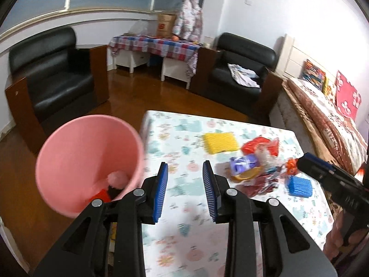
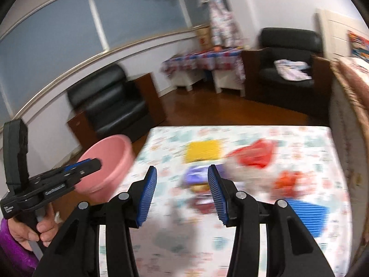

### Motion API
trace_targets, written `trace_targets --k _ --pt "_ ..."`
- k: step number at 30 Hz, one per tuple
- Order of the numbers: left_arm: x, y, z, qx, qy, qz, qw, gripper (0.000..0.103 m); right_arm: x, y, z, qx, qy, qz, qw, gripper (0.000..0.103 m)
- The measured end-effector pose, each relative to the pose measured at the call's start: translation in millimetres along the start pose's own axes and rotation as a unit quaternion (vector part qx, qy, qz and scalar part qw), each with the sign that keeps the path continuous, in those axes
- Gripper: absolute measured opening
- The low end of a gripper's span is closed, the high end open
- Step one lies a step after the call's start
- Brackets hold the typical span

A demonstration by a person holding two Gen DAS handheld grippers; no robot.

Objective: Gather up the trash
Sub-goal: 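Grasp the yellow foam net with the left tool while the right tool grasps the red wrapper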

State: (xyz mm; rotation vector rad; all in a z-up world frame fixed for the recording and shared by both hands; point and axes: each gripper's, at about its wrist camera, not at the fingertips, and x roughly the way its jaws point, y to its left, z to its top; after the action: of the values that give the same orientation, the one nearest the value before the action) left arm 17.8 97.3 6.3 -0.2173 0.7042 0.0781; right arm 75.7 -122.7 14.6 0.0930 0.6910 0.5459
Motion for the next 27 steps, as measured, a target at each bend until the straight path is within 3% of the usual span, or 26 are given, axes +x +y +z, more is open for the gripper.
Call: trace_targets --k 5,10,27 --pt "28 -32 12 0.025 0.021 -0.023 0.9992 0.031 -18 -65 1 0.052 -0.016 -0.042 0.998 0.046" --pt "64 -50 24 0.039 0.045 -0.028 0.9979 0.031 -22 -110 -3 0.088 -0.015 -0.054 0.994 0.046" --pt "180 -65 37 0.050 0.110 0.015 0.9926 0.031 28 -135 0 0.106 0.013 -0.046 0.993 0.046"
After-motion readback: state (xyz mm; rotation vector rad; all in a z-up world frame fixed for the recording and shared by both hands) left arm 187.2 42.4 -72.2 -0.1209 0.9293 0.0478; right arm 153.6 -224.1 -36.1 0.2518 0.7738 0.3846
